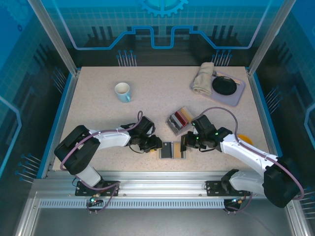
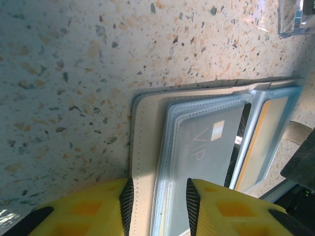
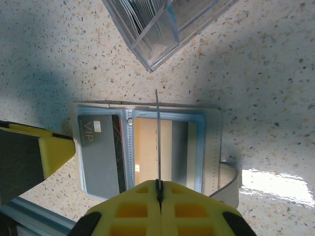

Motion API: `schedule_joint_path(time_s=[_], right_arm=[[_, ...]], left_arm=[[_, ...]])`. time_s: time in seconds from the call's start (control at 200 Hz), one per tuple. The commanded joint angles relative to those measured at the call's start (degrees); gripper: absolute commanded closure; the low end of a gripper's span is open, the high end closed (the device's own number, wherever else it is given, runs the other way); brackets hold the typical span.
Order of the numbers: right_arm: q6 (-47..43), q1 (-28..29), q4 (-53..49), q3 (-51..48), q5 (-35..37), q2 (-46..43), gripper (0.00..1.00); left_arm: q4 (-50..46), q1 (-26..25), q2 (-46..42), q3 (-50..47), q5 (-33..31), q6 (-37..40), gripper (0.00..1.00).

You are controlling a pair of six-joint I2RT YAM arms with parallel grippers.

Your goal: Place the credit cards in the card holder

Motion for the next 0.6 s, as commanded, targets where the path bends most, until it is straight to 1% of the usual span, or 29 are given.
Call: schedule_joint_path(time_s=[0.0, 0.075, 0.365, 0.595], right_arm=[[-1.3, -0.3, -4.8, 1.7, 4.2, -0.9, 0.95], [-2.5, -0.7, -5.9, 1.5, 5.3, -0.1, 0.94], [-2.9, -0.7, -3.1, -0.1, 4.3, 2.6, 0.95], [-3.8, -0.7, -3.8, 0.1, 4.8, 3.1, 0.95]], left_arm=[[0.1, -0.4, -0.6, -0.2, 0.4, -0.8, 0.63], [0.1, -0.4, -0.7, -0.2, 0.2, -0.8, 0.63], [0.0, -0.4, -0.7, -0.2, 0.3, -0.8, 0.63], [-0.2, -0.4, -0.6, -0.2, 0.4, -0.6, 0.63]])
